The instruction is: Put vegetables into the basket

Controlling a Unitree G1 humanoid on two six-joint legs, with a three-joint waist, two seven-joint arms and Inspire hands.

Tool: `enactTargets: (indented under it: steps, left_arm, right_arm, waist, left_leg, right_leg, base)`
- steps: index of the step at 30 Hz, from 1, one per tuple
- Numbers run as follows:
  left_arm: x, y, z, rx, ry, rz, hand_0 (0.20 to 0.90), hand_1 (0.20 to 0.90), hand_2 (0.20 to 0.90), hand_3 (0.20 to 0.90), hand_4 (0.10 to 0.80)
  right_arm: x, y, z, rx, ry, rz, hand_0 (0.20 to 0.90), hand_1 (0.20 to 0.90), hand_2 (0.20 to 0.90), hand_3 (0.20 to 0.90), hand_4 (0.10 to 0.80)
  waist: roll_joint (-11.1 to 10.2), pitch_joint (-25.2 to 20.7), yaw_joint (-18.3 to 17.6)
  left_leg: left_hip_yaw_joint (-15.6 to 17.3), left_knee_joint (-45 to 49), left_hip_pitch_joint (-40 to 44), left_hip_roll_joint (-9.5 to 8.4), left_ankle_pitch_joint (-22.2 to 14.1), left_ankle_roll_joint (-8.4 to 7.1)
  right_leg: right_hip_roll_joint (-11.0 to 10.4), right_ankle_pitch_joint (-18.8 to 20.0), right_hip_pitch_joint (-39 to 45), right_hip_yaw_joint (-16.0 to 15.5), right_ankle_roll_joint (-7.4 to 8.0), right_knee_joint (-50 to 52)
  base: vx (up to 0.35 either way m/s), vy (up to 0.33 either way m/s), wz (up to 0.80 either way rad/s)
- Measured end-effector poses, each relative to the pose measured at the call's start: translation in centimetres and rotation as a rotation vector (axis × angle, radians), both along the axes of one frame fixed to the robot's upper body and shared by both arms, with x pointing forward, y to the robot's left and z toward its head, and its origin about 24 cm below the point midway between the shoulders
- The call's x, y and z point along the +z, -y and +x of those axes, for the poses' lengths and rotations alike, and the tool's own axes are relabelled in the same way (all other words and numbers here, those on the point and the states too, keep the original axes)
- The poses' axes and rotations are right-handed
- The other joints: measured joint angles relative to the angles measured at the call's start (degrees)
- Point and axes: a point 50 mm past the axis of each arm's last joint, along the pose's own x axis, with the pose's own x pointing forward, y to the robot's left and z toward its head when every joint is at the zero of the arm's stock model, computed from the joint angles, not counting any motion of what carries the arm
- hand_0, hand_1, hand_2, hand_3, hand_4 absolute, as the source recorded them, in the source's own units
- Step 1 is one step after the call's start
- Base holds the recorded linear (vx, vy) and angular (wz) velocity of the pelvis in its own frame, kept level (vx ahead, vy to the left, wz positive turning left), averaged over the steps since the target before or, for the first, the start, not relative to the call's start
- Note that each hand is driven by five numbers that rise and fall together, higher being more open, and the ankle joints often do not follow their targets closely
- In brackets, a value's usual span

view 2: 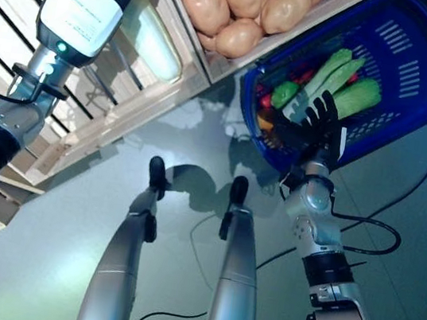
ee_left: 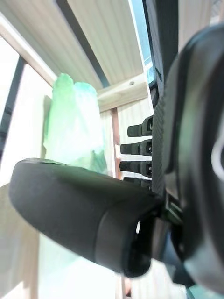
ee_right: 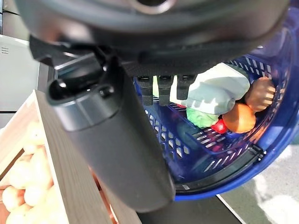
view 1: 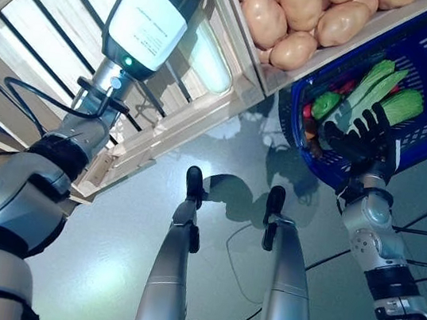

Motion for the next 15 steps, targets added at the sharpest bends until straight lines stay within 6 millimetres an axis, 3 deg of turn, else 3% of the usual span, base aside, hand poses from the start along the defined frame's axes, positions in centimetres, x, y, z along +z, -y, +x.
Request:
enactTargets:
  steps: [15]
  left_arm:
    - [-0.05,-0.16,0.44,0.033,-0.006,-0.063,0.900,0.900,0.900,0.900,0.800]
  right_arm:
    - [0.48,-0.08,0.25,0.000,0.011,-0.001,0.900,0.900,0.900,0.900,0.800]
  waist:
    - [-0.06,-0.02,-0.21]
  left_leg:
    - [-0.12,0.00,-1.21,0.06,-0.03,0.05]
  right_leg:
    - [0.07,0.17,-0.91,-0.12,0.06,-0.37]
  base:
    - [0.000,0.000,0.00]
